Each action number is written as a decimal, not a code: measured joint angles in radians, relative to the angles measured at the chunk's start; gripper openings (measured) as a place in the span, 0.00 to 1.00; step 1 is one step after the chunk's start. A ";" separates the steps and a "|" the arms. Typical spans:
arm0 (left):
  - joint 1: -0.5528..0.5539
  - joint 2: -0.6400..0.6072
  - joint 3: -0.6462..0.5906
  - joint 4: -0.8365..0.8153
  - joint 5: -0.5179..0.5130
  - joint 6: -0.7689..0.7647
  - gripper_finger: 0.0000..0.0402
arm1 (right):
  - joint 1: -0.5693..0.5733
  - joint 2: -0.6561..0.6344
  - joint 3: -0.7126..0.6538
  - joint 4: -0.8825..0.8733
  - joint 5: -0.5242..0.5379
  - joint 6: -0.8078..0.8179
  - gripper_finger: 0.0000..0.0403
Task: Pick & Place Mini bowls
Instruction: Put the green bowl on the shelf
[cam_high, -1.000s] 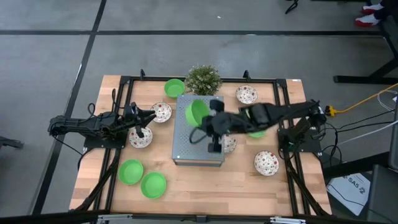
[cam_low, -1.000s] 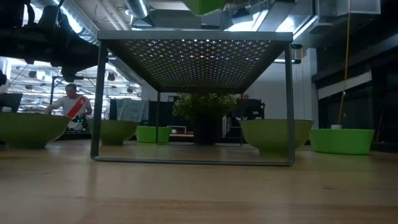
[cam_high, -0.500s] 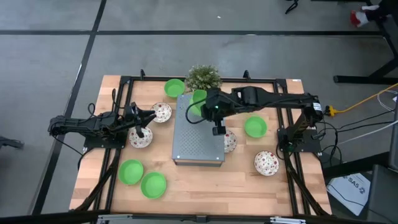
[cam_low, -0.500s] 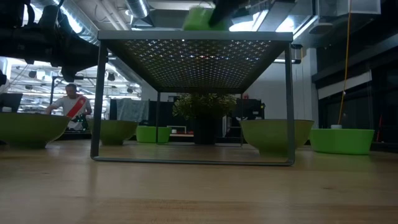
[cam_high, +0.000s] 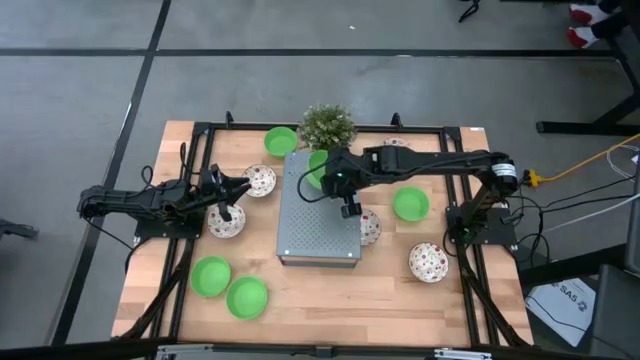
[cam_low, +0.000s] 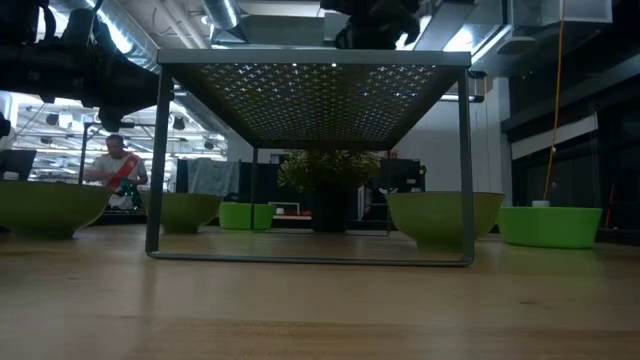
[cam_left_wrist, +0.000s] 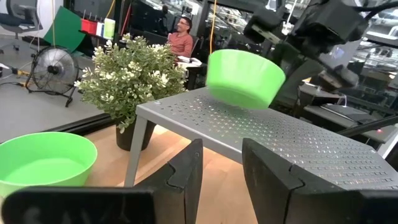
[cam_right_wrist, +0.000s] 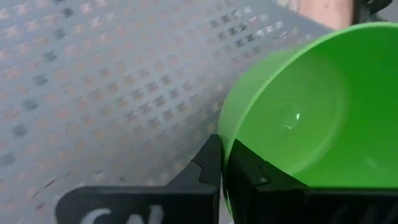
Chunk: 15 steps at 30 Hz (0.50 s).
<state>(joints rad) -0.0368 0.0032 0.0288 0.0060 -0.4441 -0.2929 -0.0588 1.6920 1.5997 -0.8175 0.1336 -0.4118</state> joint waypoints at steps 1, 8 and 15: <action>0.000 0.000 0.000 0.000 0.000 0.000 0.27 | -0.002 0.000 -0.013 0.022 0.005 -0.008 0.03; 0.000 0.000 0.000 0.000 0.000 0.000 0.27 | -0.010 -0.001 -0.035 0.044 0.062 -0.039 0.03; 0.000 0.000 0.000 0.000 0.000 0.000 0.27 | -0.010 -0.001 -0.035 0.059 0.100 -0.042 0.07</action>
<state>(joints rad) -0.0365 0.0032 0.0288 0.0060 -0.4442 -0.2929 -0.0685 1.6909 1.5646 -0.7583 0.2341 -0.4538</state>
